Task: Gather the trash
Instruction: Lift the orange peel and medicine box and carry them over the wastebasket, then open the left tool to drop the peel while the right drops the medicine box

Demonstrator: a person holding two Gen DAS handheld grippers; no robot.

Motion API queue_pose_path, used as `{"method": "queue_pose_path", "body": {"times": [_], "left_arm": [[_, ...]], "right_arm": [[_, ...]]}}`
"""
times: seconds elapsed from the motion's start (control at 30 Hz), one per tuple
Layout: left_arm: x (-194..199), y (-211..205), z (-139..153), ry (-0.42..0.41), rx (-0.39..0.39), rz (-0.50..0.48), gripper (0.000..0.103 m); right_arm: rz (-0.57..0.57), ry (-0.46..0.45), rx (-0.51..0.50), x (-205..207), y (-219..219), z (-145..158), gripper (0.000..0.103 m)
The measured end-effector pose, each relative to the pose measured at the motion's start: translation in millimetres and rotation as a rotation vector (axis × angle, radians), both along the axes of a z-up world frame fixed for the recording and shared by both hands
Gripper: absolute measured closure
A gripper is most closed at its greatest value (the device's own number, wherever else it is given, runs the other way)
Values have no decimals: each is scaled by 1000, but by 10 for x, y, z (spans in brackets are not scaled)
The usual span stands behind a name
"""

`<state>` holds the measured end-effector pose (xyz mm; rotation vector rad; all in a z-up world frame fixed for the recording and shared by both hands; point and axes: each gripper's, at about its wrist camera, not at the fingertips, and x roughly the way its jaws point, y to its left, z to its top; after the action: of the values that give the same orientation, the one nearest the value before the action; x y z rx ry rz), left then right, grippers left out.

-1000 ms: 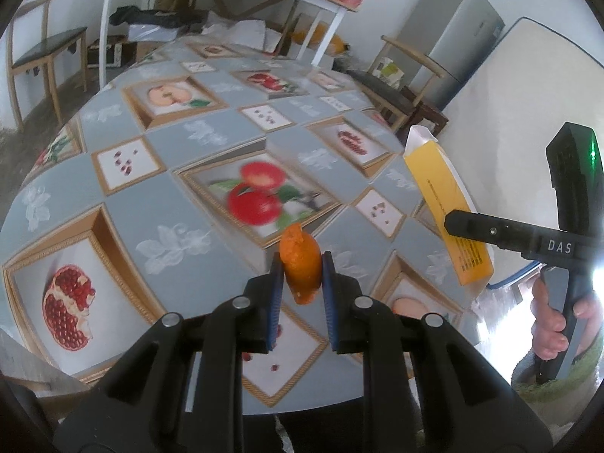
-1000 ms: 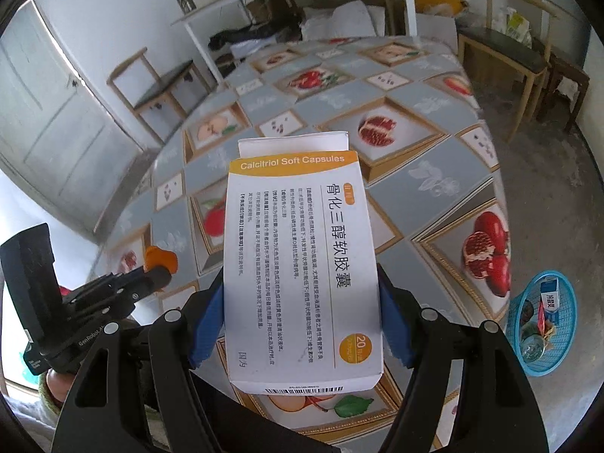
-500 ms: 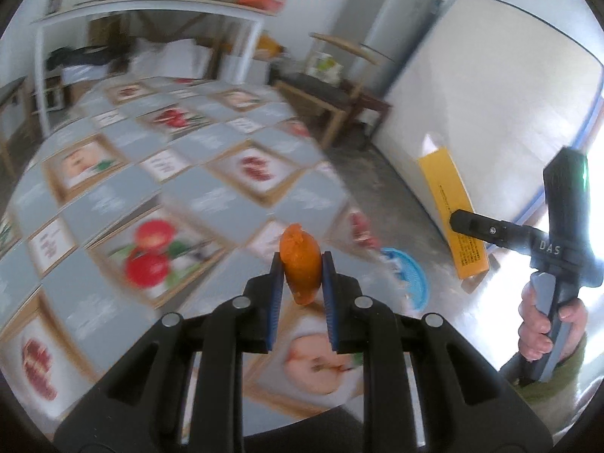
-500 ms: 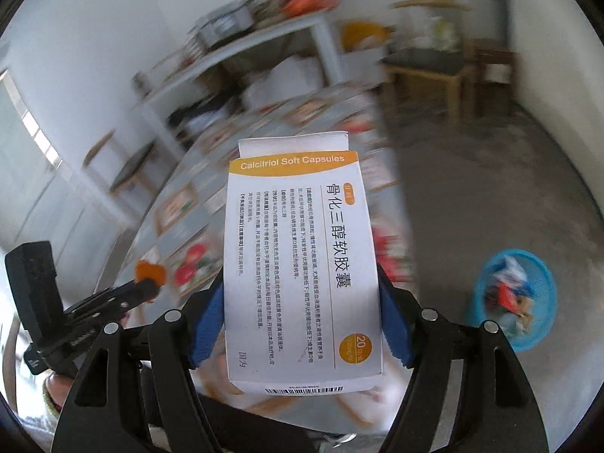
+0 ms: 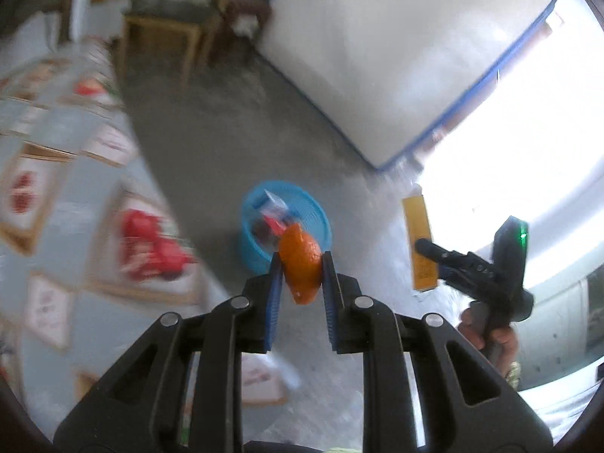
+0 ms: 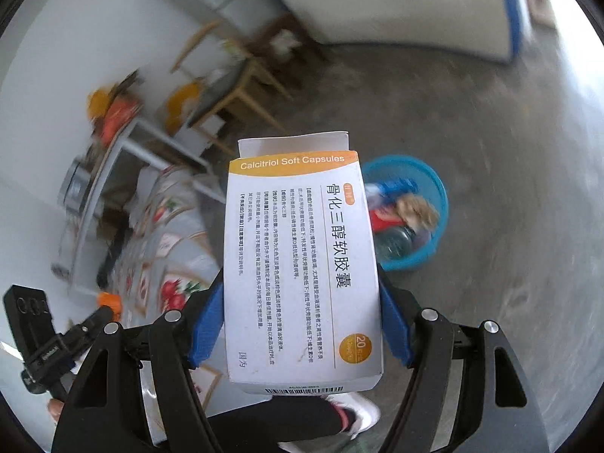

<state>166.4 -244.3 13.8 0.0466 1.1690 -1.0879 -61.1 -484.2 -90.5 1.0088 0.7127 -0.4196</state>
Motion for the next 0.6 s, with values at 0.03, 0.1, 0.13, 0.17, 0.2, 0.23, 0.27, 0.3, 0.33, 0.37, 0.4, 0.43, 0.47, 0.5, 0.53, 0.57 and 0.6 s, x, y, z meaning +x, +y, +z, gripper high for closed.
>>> {"method": "queue_pose_path", "body": {"times": [0.03, 0.1, 0.13, 0.17, 0.2, 0.23, 0.27, 0.3, 0.33, 0.37, 0.4, 0.43, 0.47, 0.5, 0.53, 0.57, 0.6], "left_arm": [[1, -136, -74, 20, 16, -12, 85], [0, -450, -278, 66, 66, -42, 85], [0, -631, -417, 102, 95, -54, 85], [4, -804, -564, 146, 119, -67, 85], [18, -914, -670, 175, 139, -71, 85], [30, -1064, -820, 210, 173, -68, 85], [44, -1191, -944, 238, 196, -68, 85], [52, -1344, -1086, 265, 223, -70, 85], [58, -1425, -1168, 273, 241, -71, 85], [51, -1523, -1251, 278, 261, -71, 85], [68, -1614, -1329, 283, 278, -68, 85], [100, -1730, -1422, 292, 292, -58, 85], [137, -1820, -1493, 304, 298, -49, 85], [165, -1880, -1543, 311, 300, -45, 85], [195, -1982, -1602, 318, 297, -37, 77], [231, -2081, -1680, 331, 295, -30, 69], [263, -2152, -1753, 337, 308, -12, 48]], "right_arm": [[-8, -2, 25, -12, -50, -98, 33], [-35, 4, 89, -24, -204, -363, 33], [-39, 4, 113, -11, -235, -479, 33], [-48, 5, 142, 0, -297, -613, 33], [-58, 11, 170, 23, -363, -746, 33], [-59, 13, 186, 57, -402, -837, 33], [-59, 12, 206, 111, -478, -961, 33], [-65, 17, 222, 153, -532, -1054, 33], [-66, 22, 239, 190, -586, -1140, 33], [-63, 24, 257, 258, -677, -1246, 33], [-71, 31, 268, 323, -760, -1324, 33], [-71, 35, 270, 373, -844, -1373, 33], [-64, 34, 275, 452, -953, -1444, 33], [-65, 33, 282, 534, -1066, -1522, 33], [-62, 36, 283, 599, -1150, -1580, 32], [-57, 36, 295, 726, -1270, -1692, 30], [-50, 40, 308, 842, -1378, -1794, 27]]}}
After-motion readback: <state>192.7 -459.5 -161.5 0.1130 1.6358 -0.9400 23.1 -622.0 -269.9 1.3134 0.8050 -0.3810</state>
